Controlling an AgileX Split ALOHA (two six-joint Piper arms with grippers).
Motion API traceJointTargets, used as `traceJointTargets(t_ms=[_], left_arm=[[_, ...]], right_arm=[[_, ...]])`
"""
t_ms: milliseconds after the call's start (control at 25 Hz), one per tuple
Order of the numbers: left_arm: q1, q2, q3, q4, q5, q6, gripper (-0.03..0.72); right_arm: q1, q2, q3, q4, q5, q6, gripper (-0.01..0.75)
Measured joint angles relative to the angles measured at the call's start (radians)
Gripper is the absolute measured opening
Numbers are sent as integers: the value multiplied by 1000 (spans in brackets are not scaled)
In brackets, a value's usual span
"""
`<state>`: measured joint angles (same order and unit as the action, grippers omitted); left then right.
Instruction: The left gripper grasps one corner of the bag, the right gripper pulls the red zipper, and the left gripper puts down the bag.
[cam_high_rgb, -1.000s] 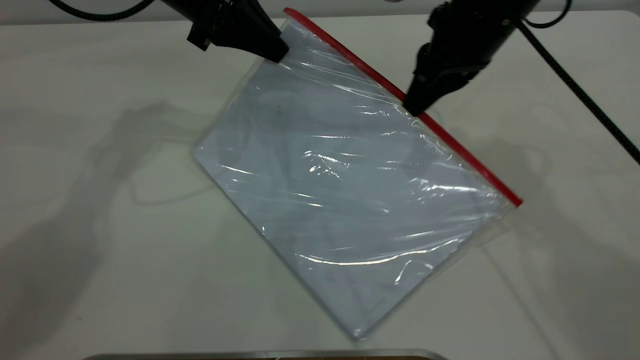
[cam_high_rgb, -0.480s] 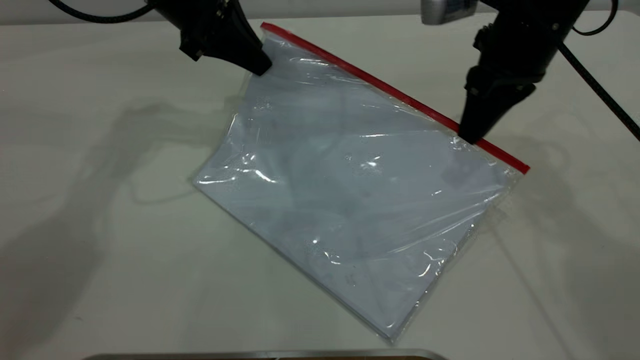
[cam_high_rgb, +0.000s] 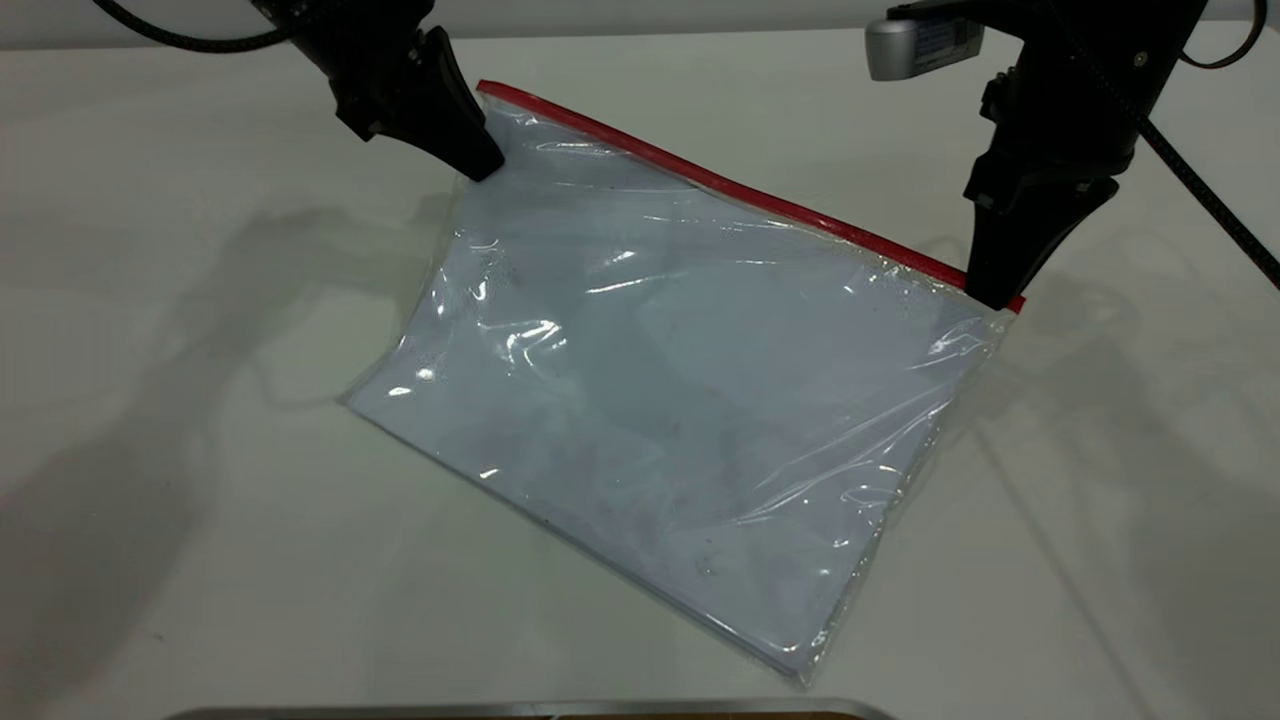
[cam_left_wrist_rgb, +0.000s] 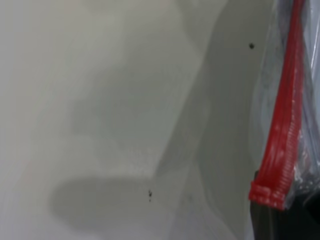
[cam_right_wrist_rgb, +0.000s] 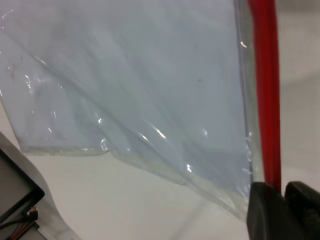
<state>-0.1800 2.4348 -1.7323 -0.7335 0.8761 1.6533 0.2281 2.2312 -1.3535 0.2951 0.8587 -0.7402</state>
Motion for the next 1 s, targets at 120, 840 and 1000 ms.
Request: traceJointTargets(t_ms=[120, 840, 1000], left_arm=[[1, 0, 0, 17, 0, -4, 54], [8, -105, 0, 152, -159, -492, 619], [8, -231, 0, 353, -151, -805, 616]], right_arm=[[-1, 0, 0, -4, -3, 2, 111], [-7, -93, 1, 34, -224, 5, 505], [-7, -263, 3, 32, -234, 19, 505]])
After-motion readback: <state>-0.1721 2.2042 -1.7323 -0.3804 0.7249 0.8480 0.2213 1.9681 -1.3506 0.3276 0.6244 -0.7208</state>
